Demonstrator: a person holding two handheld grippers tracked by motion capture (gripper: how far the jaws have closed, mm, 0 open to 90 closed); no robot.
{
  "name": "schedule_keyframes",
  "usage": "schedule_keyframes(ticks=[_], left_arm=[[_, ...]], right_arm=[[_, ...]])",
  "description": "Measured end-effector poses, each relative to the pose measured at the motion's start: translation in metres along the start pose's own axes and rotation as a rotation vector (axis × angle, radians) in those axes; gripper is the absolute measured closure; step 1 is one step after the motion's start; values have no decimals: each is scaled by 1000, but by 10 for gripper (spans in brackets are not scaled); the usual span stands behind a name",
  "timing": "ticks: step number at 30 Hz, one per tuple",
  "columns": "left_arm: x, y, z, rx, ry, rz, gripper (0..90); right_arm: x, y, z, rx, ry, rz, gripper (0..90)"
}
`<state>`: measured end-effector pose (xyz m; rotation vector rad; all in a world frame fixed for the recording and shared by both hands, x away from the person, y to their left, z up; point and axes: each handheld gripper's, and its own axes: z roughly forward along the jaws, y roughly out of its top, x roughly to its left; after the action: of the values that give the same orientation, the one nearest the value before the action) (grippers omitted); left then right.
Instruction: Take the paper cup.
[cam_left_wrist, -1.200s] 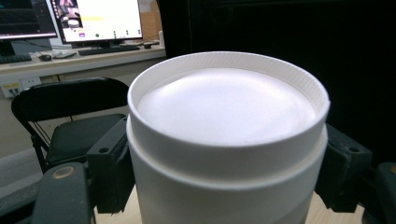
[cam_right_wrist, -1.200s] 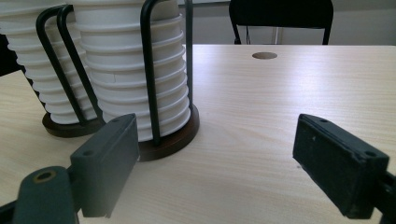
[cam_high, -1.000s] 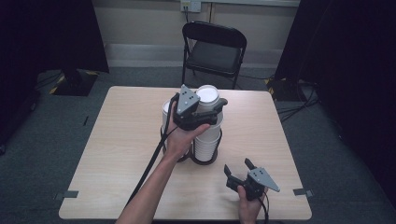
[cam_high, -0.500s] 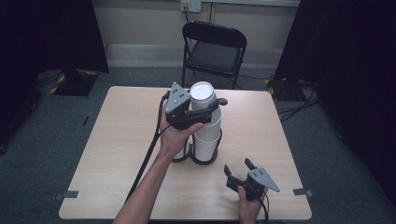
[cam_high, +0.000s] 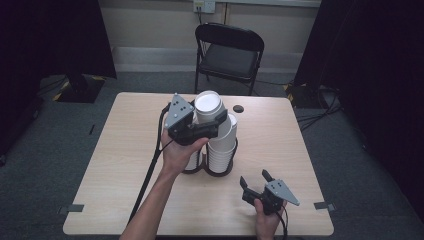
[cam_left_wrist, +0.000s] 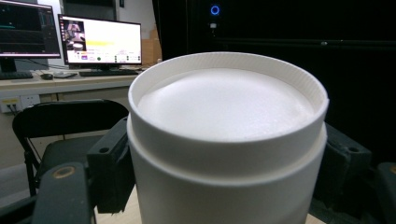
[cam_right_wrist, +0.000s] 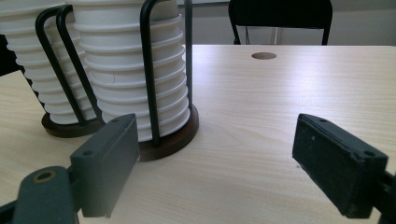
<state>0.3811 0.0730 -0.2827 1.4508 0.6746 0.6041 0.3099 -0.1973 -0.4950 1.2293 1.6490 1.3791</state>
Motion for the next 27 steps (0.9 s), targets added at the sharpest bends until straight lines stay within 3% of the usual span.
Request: schedule_keyframes(ticks=[4, 15, 19, 27], left_arm=[[-3, -3, -9, 10, -24, 22, 215], [-11, -12, -30, 4, -51, 2, 214], [-15, -12, -39, 4, -72, 27, 214], [-20, -32, -46, 23, -95, -26, 215]], right_arm=[[0, 0, 0, -2, -2, 1, 139], [0, 0, 0, -2, -2, 0, 137], [0, 0, 0, -1, -1, 0, 138], [0, 0, -1, -3, -2, -4, 135]])
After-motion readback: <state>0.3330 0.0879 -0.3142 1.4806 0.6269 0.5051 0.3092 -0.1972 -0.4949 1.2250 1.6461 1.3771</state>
